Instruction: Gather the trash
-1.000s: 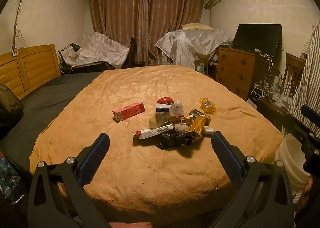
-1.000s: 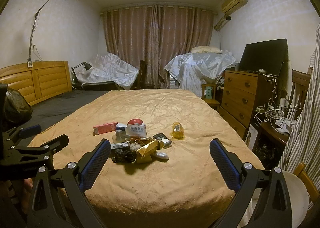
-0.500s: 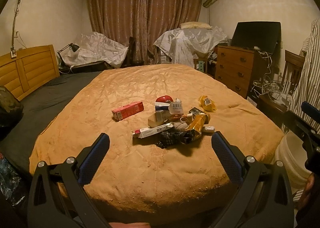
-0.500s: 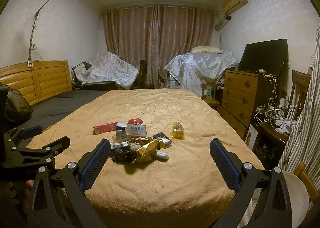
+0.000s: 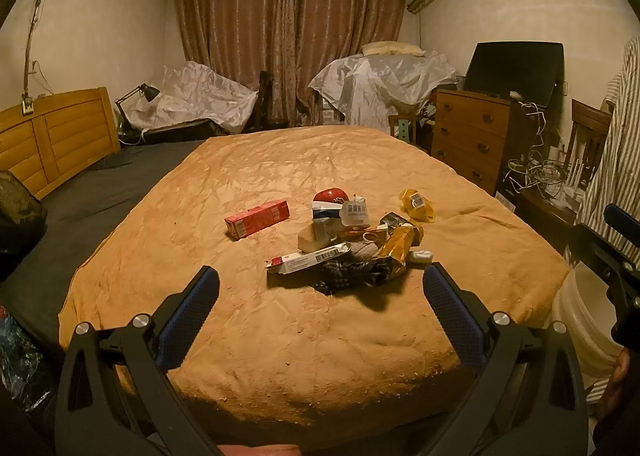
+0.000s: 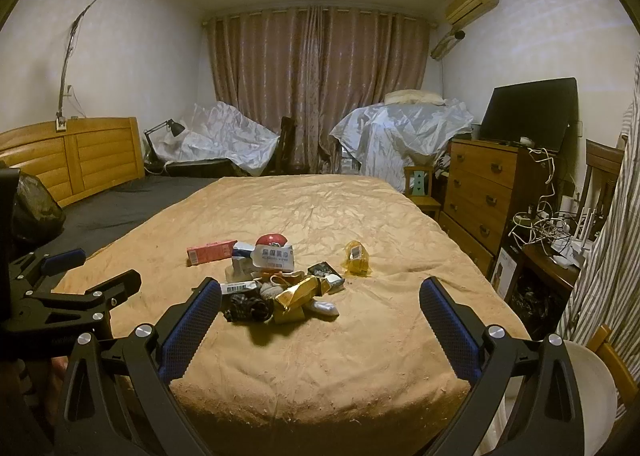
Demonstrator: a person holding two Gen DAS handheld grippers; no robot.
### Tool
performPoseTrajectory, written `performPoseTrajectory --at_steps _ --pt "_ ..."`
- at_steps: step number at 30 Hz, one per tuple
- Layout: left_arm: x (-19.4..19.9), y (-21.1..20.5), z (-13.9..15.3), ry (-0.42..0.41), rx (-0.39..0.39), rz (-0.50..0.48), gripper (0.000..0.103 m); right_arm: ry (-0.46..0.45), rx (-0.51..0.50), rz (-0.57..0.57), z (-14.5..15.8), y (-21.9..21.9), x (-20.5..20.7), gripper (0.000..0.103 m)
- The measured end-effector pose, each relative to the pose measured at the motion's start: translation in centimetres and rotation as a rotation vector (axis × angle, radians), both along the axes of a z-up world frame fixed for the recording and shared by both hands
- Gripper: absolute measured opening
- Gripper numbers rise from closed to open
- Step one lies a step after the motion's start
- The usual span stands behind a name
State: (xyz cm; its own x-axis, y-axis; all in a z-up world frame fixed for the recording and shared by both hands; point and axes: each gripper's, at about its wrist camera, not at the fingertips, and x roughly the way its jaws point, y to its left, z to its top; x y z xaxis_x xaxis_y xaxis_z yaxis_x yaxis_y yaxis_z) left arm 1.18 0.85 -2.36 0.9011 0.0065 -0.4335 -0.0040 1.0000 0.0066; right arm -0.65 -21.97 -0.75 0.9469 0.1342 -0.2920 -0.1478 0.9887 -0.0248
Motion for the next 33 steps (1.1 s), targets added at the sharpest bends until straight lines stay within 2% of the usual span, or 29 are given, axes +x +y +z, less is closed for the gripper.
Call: performPoseTrajectory --at_steps 13,16,20,23,25,28,31,33 --pt "0.5 0.1 -0.2 0.022 0.011 -0.015 0.098 0.010 0.001 0.002 -0.9 0.2 0.1 0.099" --pt "1.7 0.5 -1.1 0.076 0.038 -0.068 0.098 0.033 0.008 0.007 -2.3 0.2 0.7 0.099" --pt "5.1 1.9 -4.8 0.157 0.165 -0.116 0.098 0.085 0.004 0.007 -3.9 -0.2 2.0 0.099" --pt "9.6 4.5 -9.1 0.306 0.213 -0.151 0.098 0.134 0.011 0.005 -5.3 -0.5 3.6 0.099" --pt "11.9 6.3 -11.2 0.350 0.251 -0.134 0.098 0.173 0.015 0.005 -6.6 -0.7 4.7 0.099" --pt "15.5 8.9 -13.9 0.439 0.228 -0.115 0.098 0.226 0.011 0.010 -7.8 -0.6 6.5 0.099" --pt "17.9 10.4 -15.6 0.478 0.217 -0.097 0.098 0.264 0.002 0.021 -8.7 -0.1 8.4 0.099" --pt "18.9 11.0 -16.2 0.486 0.175 -0.115 0.098 0.293 0.004 0.033 -9.3 0.2 9.8 0.099"
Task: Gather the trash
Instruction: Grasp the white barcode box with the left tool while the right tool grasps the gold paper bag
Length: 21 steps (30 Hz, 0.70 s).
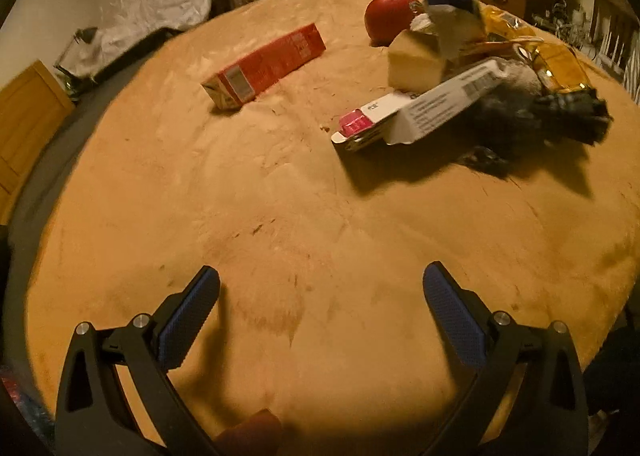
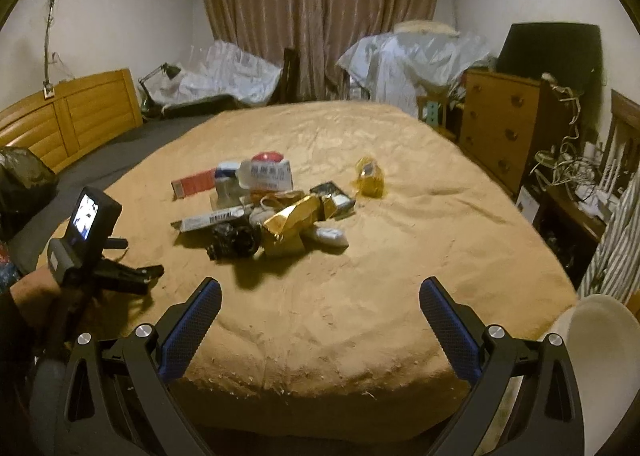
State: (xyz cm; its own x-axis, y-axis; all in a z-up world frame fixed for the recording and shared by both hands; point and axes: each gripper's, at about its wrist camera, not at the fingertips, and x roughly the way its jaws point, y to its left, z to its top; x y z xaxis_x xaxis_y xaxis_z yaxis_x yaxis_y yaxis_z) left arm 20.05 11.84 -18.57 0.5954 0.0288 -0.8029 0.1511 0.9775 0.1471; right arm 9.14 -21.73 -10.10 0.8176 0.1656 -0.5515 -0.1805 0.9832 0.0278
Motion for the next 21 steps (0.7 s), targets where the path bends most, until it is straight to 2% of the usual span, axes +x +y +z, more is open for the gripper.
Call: performPoseTrajectory --at_steps 3,5,8,11,15,18,20,21 --pt "0.3 0.8 -0.3 0.010 -0.066 0.006 0.098 0.044 0.014 0.025 -0.6 0.5 2.1 0.099" --pt "0.2 0.8 -0.4 0.002 -0.074 -0.022 0.098 0.086 0.045 0.051 -1.2 0.7 3.9 0.099" --pt "0.7 0.2 0.1 0.000 -0.025 -0.068 0.098 0.143 0.106 0.079 -1.9 1.0 6.7 0.099" --pt "1.5 -1.1 1.2 -0.065 0.062 -0.114 0.098 0.222 0.221 0.107 -2.8 1.1 10.5 0.099" --pt "3.0 -2.7 3.6 -0.118 0.010 -0.221 0.098 0.347 0.413 0.112 -4.3 0.8 15.6 0.099" --pt "4.7 -4.3 4.2 -0.132 0.044 -0.312 0.098 0.422 0.502 0.125 -5.1 1.0 18.8 0.097" --pt "5.7 -5.2 3.7 -0.120 0.069 -0.353 0.098 0.457 0.525 0.124 -5.6 1.6 20.7 0.095" --pt "6.4 -5.6 3.4 -0.113 0.081 -0.365 0.095 0.477 0.532 0.120 -5.9 1.9 21.6 0.092"
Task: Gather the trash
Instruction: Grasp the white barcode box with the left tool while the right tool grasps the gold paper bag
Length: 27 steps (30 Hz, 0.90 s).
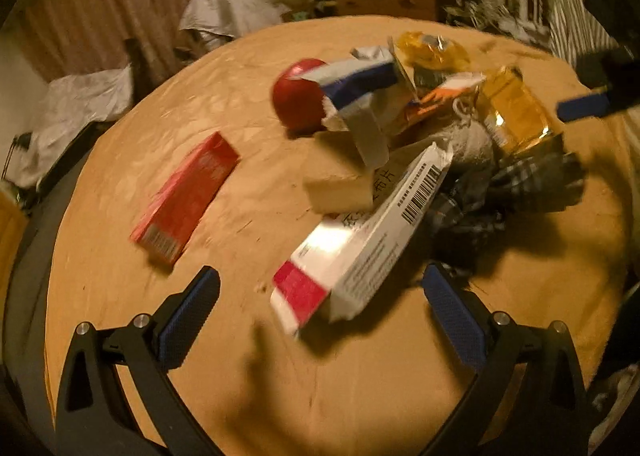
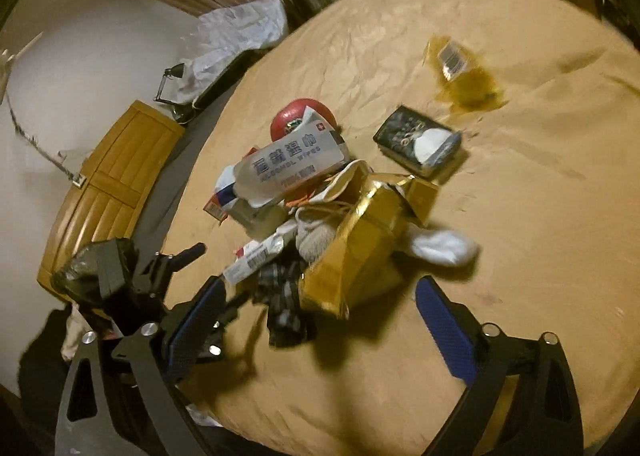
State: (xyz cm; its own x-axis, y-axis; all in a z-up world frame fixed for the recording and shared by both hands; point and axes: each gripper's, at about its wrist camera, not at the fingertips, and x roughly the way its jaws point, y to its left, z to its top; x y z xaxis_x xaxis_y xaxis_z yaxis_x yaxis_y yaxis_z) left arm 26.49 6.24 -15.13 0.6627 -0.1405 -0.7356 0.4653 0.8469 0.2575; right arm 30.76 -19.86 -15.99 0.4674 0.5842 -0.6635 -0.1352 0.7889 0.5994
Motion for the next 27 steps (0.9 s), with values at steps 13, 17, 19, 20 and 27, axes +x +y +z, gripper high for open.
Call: performPoseTrajectory --at_steps 13,17,19,20,27 --pt "0.1 -1.4 -0.4 0.062 -0.107 0.018 0.022 -0.030 -0.126 0.006 -1.2 1.7 3.7 0.035" --pt "-1.7 -0.8 1.5 0.044 -0.198 0.060 0.018 -0.112 -0.167 0.021 0.4 1.7 1.4 0.033" --pt "-3.0 -0.5 2.2 0.041 -0.239 0.086 0.017 -0.162 -0.208 0.026 1.5 1.9 0.0 0.033" --pt "-3.5 -0.4 2.6 0.042 -0.260 0.101 0.017 -0.186 -0.227 0.027 2.0 2.1 -1.0 0.033" --pt "-8.2 -0.2 6.3 -0.045 -0.387 0.171 0.017 -0.328 -0.315 0.020 5.1 2.2 -6.9 0.033"
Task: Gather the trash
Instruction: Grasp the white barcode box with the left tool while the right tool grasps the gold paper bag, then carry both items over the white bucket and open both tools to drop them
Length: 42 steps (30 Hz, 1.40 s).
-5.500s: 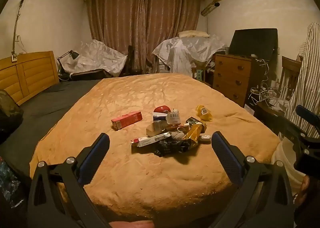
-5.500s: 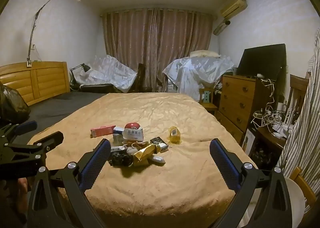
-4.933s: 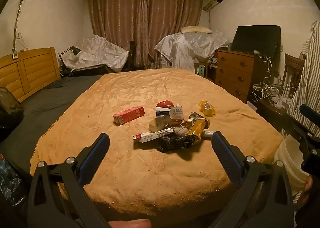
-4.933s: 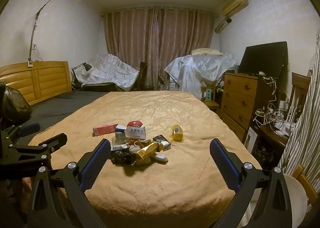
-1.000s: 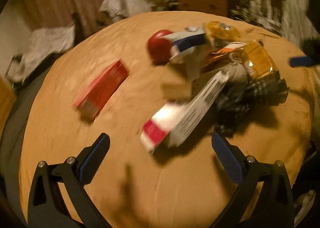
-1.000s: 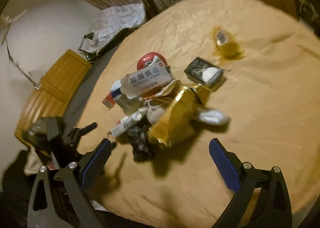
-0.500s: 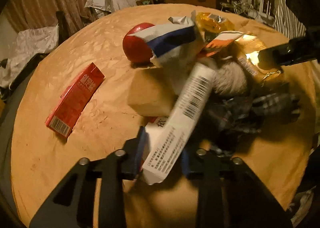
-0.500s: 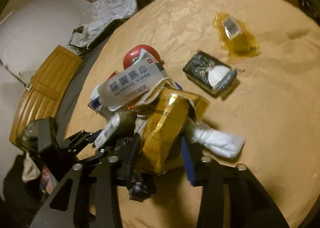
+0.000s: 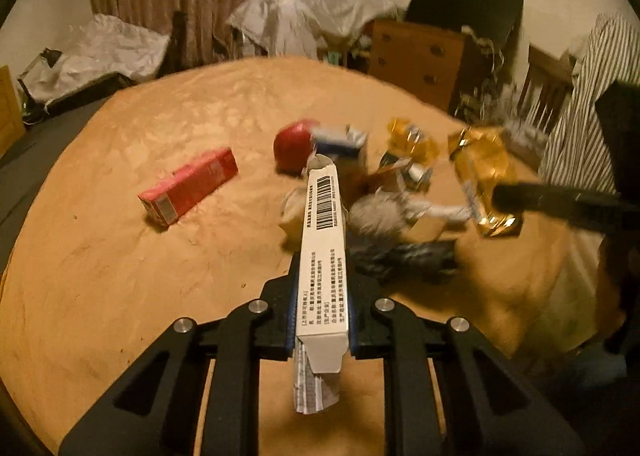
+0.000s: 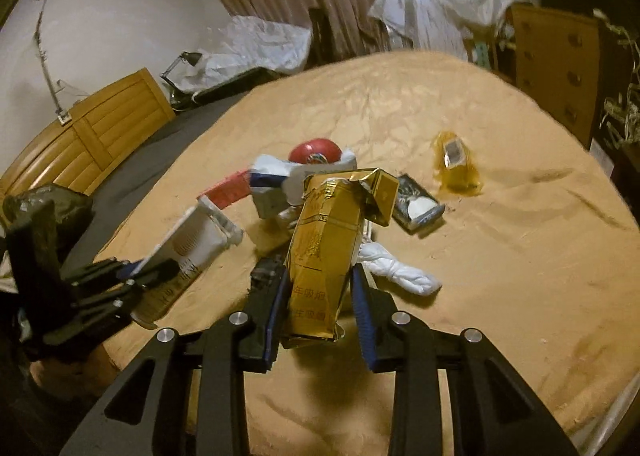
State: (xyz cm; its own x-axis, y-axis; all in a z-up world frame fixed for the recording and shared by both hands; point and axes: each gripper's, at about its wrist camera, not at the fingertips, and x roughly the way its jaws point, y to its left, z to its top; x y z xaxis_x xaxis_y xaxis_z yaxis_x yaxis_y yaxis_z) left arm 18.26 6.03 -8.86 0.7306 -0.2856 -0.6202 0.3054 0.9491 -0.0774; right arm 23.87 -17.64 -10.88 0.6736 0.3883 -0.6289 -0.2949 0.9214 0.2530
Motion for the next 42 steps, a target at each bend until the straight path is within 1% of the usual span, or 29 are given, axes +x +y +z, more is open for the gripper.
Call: performPoseTrajectory --at_steps 3,5,8,10,12,16,20,22,26,31,34,37,42 --pt "-1.6 0.0 1.0 -0.026 -0.033 0.025 0.017 -0.072 -0.055 -0.009 1.5 0.0 -2.5 0.033" --pt "-2.6 -0.5 1.6 -0.050 -0.034 0.034 0.017 -0.108 -0.074 -0.012 2.5 -0.3 -4.1 0.033" --pt "-4.4 -1.4 3.0 -0.113 -0.025 0.043 0.017 -0.159 -0.086 -0.016 3.9 -0.7 -6.2 0.033" --pt "-5.1 -1.9 3.9 -0.135 -0.042 0.058 0.017 -0.194 -0.106 -0.032 5.0 -1.2 -7.6 0.033" --pt "-6.1 -3.1 4.8 -0.167 -0.044 0.066 0.017 -0.228 -0.121 -0.053 6.1 -1.7 -9.1 0.033" --pt "-7.6 -6.3 6.3 -0.239 -0.025 0.064 0.017 -0.273 -0.144 -0.092 8.4 -3.5 -11.9 0.033" --pt "-8.3 -9.4 7.5 -0.263 -0.039 0.042 0.017 -0.301 -0.176 -0.144 10.5 -6.1 -15.1 0.033" --pt "-8.5 -11.1 8.0 -0.267 -0.043 0.024 0.017 -0.307 -0.183 -0.176 11.4 -7.9 -16.5 0.033" --pt "-8.7 -14.8 8.5 -0.267 -0.048 -0.045 0.017 -0.311 -0.202 -0.241 12.9 -12.2 -19.4 0.033" --pt "-8.6 -19.7 8.7 -0.251 -0.068 -0.140 0.017 -0.313 -0.240 -0.329 14.8 -18.8 -23.1 0.033" --pt "-8.8 -22.7 8.7 -0.241 -0.080 -0.195 0.017 -0.304 -0.266 -0.382 15.3 -23.2 -24.9 0.033" --pt "-8.9 -25.7 8.8 -0.227 -0.092 -0.256 0.017 -0.272 -0.294 -0.436 15.6 -27.9 -27.0 0.033" --pt "-9.2 -30.5 8.4 -0.189 -0.092 -0.349 0.017 -0.187 -0.283 -0.488 14.8 -35.2 -29.0 0.033"
